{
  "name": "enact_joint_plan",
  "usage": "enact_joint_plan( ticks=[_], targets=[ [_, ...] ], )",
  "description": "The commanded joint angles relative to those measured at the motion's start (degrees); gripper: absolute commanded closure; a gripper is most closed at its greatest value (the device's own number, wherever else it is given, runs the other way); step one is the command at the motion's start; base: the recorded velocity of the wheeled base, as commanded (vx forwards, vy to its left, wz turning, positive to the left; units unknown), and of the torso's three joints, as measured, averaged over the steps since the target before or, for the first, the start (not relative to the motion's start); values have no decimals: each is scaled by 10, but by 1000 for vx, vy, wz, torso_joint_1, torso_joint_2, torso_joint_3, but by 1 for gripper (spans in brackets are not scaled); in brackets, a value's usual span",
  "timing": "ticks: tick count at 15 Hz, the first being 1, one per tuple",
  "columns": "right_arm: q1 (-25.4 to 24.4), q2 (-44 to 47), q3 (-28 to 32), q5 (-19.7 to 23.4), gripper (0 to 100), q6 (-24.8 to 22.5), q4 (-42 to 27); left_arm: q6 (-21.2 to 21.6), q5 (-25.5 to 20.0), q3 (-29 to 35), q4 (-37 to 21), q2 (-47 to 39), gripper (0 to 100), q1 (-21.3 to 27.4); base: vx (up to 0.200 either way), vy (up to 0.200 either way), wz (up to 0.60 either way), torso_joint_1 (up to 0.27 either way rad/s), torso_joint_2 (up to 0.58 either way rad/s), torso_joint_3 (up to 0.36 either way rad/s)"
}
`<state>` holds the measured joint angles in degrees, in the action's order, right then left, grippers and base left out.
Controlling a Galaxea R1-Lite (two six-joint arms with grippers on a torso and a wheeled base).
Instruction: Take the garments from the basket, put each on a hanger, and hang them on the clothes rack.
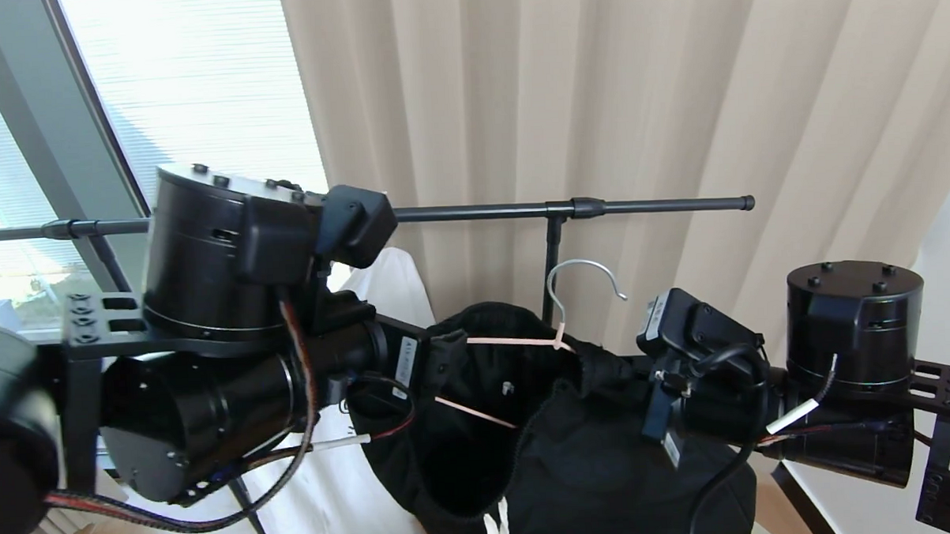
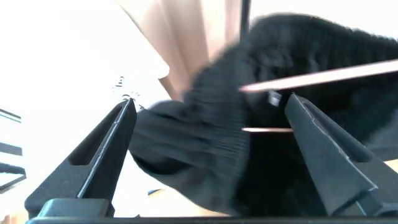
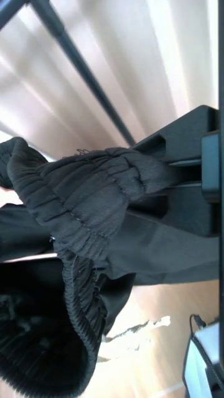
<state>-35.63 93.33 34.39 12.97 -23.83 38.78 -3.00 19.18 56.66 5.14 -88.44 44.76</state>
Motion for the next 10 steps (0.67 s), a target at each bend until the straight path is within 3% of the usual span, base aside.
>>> enact_joint_plan(
  ticks=[1,4,6,7,8,9,10],
  targets=[
    [19,-3,-8,22,100,-16,1,22,-65,-22,0,60,0,-47,0,0,0,0,0,0],
    [32,-9,-20,80,100,-29,1,84,-249,-46,-12,99,0,-115,0,0,0,0,0,0],
    [36,-10,-21,94,100,-39,0,115,-334,-52,-29,112,0,-136,0,0,0,0,0,0],
    [37,-11,-29,95,100,-52,1,165,-468,-52,-47,129,0,-163,0,0,0,0,0,0],
    [37,-16,-33,96,100,-62,1,194,-504,-51,-48,134,0,-176,0,0,0,0,0,0],
    [37,-19,-35,97,100,-67,1,216,-504,-51,-48,132,0,-180,0,0,0,0,0,0],
    [37,-24,-36,98,100,-71,0,277,-504,-53,-52,115,0,-195,0,0,0,0,0,0]
  ],
)
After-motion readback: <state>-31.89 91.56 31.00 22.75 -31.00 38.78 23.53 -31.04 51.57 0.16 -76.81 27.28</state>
